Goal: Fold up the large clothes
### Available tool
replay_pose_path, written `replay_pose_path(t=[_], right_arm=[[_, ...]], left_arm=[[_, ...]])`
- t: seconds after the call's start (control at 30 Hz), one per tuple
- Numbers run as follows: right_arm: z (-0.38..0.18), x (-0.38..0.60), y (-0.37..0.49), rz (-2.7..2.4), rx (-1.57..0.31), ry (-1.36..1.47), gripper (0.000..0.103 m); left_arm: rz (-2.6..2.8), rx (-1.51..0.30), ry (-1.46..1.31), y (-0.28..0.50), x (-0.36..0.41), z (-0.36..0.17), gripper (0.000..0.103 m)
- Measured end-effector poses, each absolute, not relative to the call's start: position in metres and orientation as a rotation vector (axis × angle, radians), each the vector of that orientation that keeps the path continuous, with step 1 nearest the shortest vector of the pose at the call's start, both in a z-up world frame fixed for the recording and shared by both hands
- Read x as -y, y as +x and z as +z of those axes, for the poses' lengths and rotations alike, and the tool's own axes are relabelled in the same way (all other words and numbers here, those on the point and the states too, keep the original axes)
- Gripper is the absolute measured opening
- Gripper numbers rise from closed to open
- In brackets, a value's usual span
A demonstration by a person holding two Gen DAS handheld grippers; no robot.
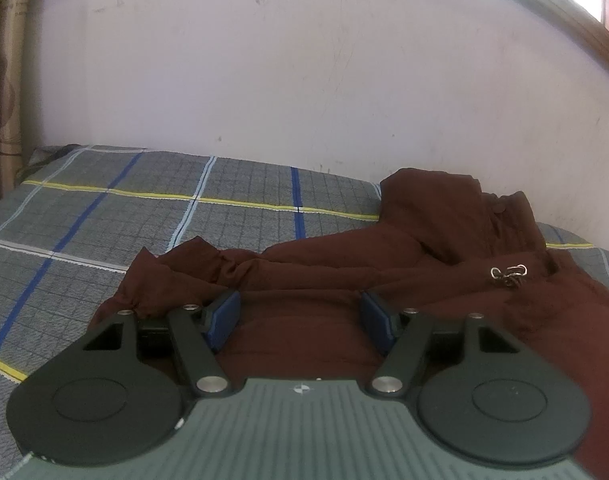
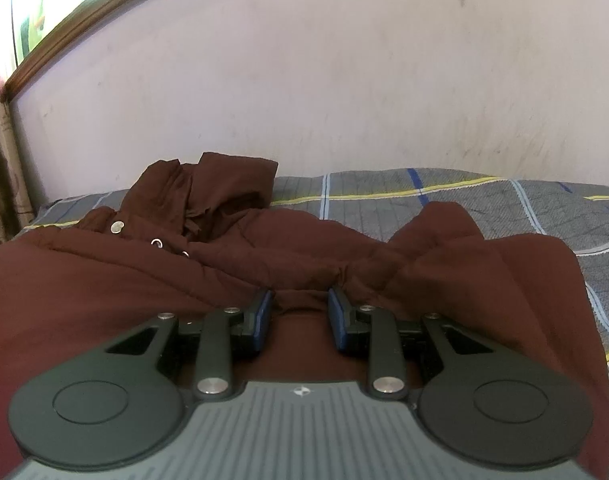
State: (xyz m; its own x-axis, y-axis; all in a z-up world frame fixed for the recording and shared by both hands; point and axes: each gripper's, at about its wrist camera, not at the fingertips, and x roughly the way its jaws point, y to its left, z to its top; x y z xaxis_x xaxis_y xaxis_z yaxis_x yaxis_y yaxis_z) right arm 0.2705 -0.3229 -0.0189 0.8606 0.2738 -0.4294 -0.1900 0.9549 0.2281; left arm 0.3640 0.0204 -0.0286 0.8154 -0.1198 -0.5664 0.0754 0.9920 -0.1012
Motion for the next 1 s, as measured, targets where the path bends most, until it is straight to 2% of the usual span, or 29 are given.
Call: replay_pose_path(t=[1.0], right_arm=[[-0.0209, 0.3171, 0.2681, 0.215, -0.464, 0.149, 0.029]], left_arm=[[-0.097, -0.609, -0.068, 0.3639, -0.0199, -0.0284, 0.068]])
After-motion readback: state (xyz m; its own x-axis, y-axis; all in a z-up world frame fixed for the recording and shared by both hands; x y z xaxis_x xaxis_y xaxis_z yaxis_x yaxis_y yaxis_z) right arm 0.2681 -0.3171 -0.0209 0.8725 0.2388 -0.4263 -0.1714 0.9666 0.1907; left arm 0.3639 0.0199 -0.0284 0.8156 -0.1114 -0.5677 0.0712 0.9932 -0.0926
